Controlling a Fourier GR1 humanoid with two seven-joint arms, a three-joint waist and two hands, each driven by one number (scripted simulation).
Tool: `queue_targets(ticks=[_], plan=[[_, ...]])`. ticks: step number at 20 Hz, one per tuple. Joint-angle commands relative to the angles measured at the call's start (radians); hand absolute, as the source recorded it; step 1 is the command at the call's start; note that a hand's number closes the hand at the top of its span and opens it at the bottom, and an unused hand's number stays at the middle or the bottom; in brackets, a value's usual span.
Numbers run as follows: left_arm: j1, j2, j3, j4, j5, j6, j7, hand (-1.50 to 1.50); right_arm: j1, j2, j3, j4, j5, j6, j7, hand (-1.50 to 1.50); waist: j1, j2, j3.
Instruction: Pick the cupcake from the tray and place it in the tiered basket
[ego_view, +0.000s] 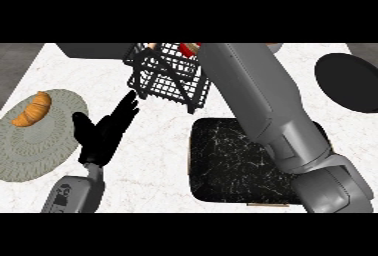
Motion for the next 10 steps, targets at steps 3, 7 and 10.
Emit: queue_targets(ticks=[3, 7, 10], plan=[[0.071, 0.045, 0.061, -0.017, 0.031, -0.017, -0.021, 0.00, 0.155, 0.004, 0.114, -0.265, -0.044, 0.105, 0.119, -1.50, -0.070, -0.024, 0.003], [0.046, 0.041, 0.085, 0.019, 0.034, 0.006, -0.008, 0.00, 0.256, 0.004, 0.225, -0.449, -0.079, 0.230, 0.161, -1.50, -0.103, -0.035, 0.003], [0.081, 0.041, 0.087, 0.004, 0.039, 0.006, -0.006, 0.00, 0.358, 0.004, 0.262, -0.598, -0.069, 0.289, 0.168, -1.50, -0.128, -0.040, 0.003]])
